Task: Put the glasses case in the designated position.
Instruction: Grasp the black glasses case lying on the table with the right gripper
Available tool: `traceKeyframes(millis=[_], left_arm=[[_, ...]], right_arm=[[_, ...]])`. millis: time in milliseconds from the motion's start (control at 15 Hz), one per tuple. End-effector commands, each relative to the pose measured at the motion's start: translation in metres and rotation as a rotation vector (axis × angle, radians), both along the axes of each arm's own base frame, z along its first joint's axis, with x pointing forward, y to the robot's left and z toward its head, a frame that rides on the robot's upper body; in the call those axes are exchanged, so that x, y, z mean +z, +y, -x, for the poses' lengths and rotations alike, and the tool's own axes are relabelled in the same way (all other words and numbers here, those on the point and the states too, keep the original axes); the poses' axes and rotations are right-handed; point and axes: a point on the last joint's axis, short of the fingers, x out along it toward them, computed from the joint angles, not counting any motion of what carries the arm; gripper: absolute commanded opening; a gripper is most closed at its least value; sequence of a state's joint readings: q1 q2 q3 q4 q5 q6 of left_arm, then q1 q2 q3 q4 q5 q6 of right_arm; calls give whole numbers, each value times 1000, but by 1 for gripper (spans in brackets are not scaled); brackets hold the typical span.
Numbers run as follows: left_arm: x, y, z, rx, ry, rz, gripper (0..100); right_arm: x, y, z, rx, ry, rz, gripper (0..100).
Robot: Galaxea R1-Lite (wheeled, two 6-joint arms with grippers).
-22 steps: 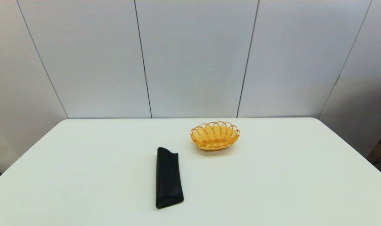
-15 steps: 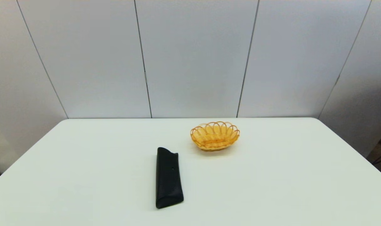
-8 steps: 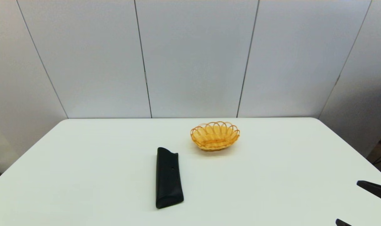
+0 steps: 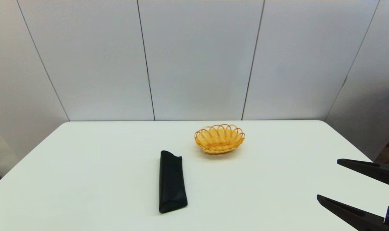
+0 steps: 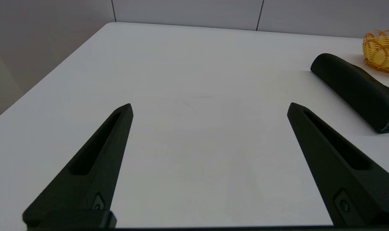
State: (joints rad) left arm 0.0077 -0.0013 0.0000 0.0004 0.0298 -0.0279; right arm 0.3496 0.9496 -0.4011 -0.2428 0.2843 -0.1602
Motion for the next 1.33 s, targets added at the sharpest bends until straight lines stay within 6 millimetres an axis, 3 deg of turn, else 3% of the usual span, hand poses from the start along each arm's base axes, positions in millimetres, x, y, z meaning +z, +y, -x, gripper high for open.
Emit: traceKeyframes(millis=[67, 400, 867, 1000, 1333], left_arm=[[0, 0, 0, 2, 1, 1, 100], [0, 0, 0, 2, 1, 1, 100], [0, 0, 0, 1, 1, 1, 100], [0, 0, 0, 2, 1, 1, 100], [0, 0, 0, 2, 1, 1, 100]], right_arm=[[2, 15, -22, 63, 54, 38, 100], [25, 36, -52, 108, 101, 62, 100], [45, 89, -88, 70, 160, 85, 100], [47, 110, -95, -9, 274, 80, 100], [43, 128, -93, -196, 625, 70, 100]])
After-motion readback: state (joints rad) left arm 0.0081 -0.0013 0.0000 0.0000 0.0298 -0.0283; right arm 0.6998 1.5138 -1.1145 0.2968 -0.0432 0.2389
